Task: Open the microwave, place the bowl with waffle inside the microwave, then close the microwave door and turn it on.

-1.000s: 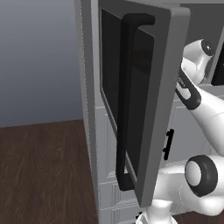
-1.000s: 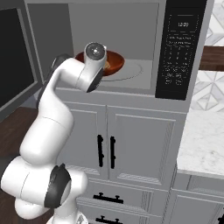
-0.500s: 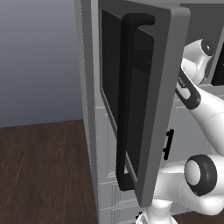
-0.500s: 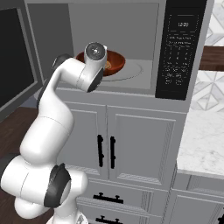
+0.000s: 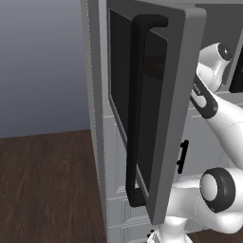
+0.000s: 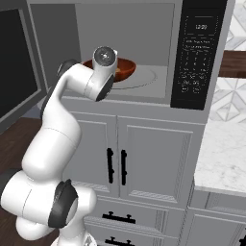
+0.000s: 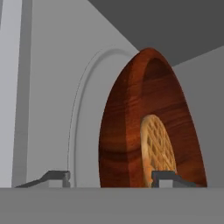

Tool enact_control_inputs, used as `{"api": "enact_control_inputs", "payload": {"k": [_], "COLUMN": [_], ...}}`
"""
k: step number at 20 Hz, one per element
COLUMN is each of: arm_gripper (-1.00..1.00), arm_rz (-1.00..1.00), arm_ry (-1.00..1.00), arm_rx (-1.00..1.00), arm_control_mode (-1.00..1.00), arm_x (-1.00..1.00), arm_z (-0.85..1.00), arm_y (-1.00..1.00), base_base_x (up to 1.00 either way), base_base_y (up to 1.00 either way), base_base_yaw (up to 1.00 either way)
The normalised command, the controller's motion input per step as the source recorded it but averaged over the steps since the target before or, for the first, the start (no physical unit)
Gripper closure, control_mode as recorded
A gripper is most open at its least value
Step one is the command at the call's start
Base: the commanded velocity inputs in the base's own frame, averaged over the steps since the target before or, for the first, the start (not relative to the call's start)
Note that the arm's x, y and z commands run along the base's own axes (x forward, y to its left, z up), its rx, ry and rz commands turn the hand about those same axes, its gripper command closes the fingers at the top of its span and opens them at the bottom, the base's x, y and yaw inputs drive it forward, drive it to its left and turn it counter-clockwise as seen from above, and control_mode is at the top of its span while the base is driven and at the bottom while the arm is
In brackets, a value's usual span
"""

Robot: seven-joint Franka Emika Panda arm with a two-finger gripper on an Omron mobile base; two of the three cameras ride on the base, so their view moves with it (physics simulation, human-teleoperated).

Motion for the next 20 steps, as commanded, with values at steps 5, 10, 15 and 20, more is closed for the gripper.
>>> {"api": "enact_control_inputs", "payload": {"k": [5,10,15,20], "arm_gripper": [-1.0,-1.0,-1.0,-1.0], "arm_rz": [-0.02,-0.14,-0.25,-0.35], "arm_ry": [0.0,0.0,-0.01,-0.09], "arm_rx": [0.0,0.02,0.04,0.15], "arm_control_mode": [-1.0,-1.0,-1.0,-1.0], "arm_x": [-0.12,-0.96,-0.99,-0.51], "arm_z": [0.06,0.36,0.06,-0.26], "arm_y": [-0.03,-0.19,0.01,0.02], "base_base_x": [0.0,0.0,0.0,0.0], "base_base_y": [0.0,0.0,0.0,0.0], "base_base_yaw": [0.0,0.0,0.0,0.0]}}
